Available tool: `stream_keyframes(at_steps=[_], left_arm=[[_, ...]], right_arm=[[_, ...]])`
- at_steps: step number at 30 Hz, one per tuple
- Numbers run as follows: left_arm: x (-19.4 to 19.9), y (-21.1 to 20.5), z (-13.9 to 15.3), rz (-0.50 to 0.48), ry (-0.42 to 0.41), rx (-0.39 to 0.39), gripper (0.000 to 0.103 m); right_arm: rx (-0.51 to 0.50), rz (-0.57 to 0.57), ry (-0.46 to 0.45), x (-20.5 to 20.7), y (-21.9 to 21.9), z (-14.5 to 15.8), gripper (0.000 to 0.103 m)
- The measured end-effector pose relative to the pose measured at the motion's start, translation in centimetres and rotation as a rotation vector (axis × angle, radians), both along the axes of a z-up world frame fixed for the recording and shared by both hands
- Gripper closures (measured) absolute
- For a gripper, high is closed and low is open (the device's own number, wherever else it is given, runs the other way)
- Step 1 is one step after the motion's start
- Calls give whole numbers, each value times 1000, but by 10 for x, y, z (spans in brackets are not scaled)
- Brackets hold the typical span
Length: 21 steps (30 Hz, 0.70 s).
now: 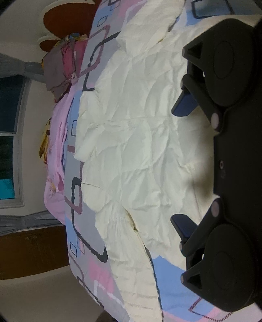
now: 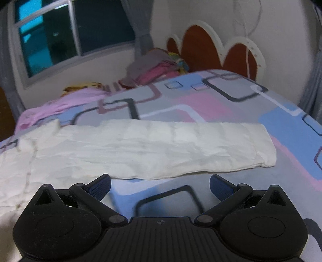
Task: Fold large clothes
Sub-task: 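Move the right gripper to the sleeve cuff nearest it and grasp it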
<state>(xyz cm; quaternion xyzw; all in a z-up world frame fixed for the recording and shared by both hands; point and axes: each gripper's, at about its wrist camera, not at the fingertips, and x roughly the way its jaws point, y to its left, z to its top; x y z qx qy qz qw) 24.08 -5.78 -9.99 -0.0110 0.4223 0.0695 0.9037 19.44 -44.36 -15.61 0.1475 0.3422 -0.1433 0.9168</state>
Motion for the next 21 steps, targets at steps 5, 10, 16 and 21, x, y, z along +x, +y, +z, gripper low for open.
stream_keyframes(at_steps=[5, 10, 16, 21], left_arm=[[14, -9, -9, -6, 12, 21, 0], [23, -15, -15, -5, 39, 19, 0], [32, -19, -22, -4, 57, 40, 0], [33, -22, -27, -46, 54, 29, 0]], right_arm=[[-6, -77, 49, 12, -35, -23, 0], [16, -174, 83, 20, -73, -43, 0], [42, -256, 101, 26, -104, -58, 0], [63, -308, 106, 32, -122, -67, 0]])
